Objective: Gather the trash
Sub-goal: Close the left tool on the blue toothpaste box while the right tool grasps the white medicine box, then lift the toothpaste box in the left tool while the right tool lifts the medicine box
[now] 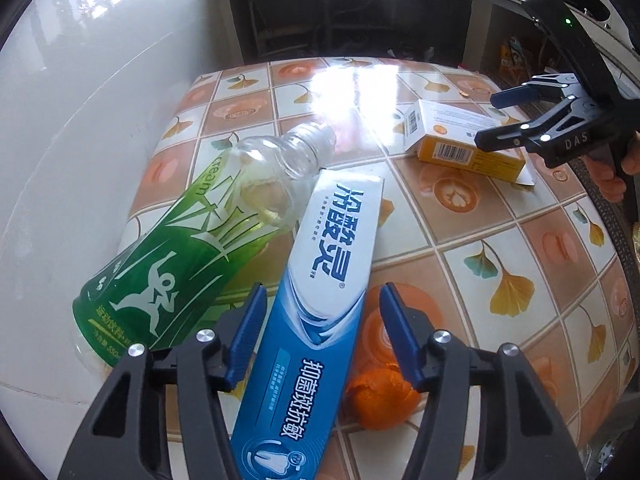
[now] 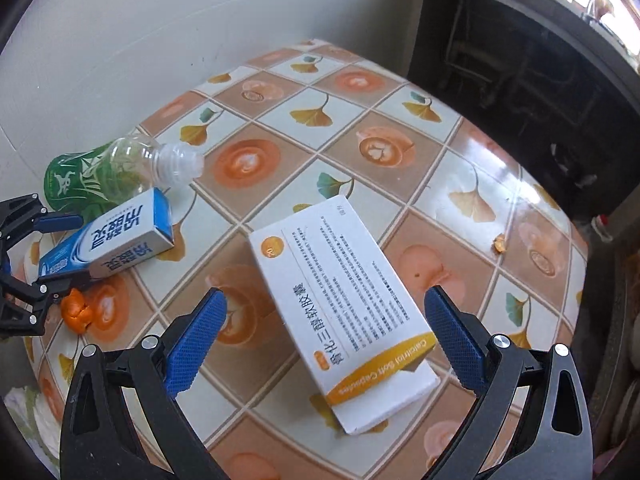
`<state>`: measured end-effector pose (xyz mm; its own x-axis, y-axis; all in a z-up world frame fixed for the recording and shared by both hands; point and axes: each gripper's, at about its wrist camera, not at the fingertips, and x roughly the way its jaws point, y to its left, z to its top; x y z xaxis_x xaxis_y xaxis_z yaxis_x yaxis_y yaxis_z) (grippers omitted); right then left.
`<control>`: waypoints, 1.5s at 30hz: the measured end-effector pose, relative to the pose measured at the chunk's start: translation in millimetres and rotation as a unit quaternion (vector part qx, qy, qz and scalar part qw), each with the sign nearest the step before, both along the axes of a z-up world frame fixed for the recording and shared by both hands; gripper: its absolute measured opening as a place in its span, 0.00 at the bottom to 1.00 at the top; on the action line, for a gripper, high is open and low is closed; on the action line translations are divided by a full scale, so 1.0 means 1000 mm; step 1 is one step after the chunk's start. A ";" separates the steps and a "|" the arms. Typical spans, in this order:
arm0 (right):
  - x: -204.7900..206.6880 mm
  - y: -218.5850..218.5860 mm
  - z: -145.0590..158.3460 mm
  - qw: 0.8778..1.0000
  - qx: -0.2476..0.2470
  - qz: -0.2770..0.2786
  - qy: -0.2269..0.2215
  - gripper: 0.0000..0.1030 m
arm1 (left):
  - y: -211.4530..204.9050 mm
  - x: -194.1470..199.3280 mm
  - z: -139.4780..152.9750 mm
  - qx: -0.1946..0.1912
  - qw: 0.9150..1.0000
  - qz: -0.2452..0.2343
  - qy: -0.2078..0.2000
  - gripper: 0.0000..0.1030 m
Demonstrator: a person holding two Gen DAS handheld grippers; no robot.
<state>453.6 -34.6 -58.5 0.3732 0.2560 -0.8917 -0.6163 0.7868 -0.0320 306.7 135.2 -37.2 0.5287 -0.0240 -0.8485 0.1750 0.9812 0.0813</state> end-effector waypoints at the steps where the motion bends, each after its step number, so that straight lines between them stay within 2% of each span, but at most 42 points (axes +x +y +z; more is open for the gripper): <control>1: 0.003 0.001 -0.004 1.000 -0.006 0.003 0.005 0.92 | 0.000 0.002 -0.002 0.001 1.000 0.000 0.004 0.54; 5: 0.014 0.005 -0.020 0.999 -0.025 0.012 0.024 0.92 | 0.003 0.008 -0.010 0.004 1.000 0.003 0.016 0.51; 9: 0.015 0.006 -0.028 0.999 -0.042 0.015 0.023 0.91 | -0.001 0.009 -0.013 0.016 1.000 0.001 0.013 0.50; 10: 0.014 0.006 -0.027 0.999 -0.044 0.013 0.016 0.84 | -0.001 0.009 -0.013 0.017 1.000 0.001 0.012 0.50; 12: 0.013 0.004 -0.025 0.999 -0.037 0.007 0.016 0.82 | -0.001 0.009 -0.012 0.017 1.000 0.002 0.007 0.49; 16: 0.008 0.000 -0.021 1.000 -0.030 -0.002 0.004 0.75 | 0.001 0.003 -0.004 0.015 1.000 0.007 -0.015 0.47; 21: -0.006 -0.011 -0.002 0.999 -0.014 -0.026 -0.016 0.74 | 0.006 -0.013 0.019 0.001 0.999 0.013 -0.050 0.47; 24: -0.025 -0.019 0.015 0.999 0.002 -0.038 -0.030 0.74 | 0.013 -0.030 0.036 -0.019 0.997 0.019 -0.066 0.46; 28: -0.064 -0.036 0.038 0.997 0.032 -0.058 -0.039 0.73 | 0.021 -0.061 0.059 -0.068 0.994 0.015 -0.079 0.46; 33: -0.127 -0.063 0.060 0.991 0.083 -0.099 -0.028 0.73 | 0.017 -0.100 0.070 -0.141 0.988 -0.009 -0.067 0.46; 36: -0.165 -0.077 0.062 0.986 0.102 -0.134 -0.018 0.73 | 0.003 -0.122 0.060 -0.185 0.982 -0.021 -0.039 0.46; 41: -0.216 -0.093 0.054 0.974 0.111 -0.195 -0.018 0.73 | -0.029 -0.137 0.026 -0.213 0.976 -0.041 0.003 0.46; 45: -0.241 -0.103 0.040 0.960 0.111 -0.255 -0.019 0.73 | -0.059 -0.141 0.012 -0.204 0.977 -0.062 0.009 0.46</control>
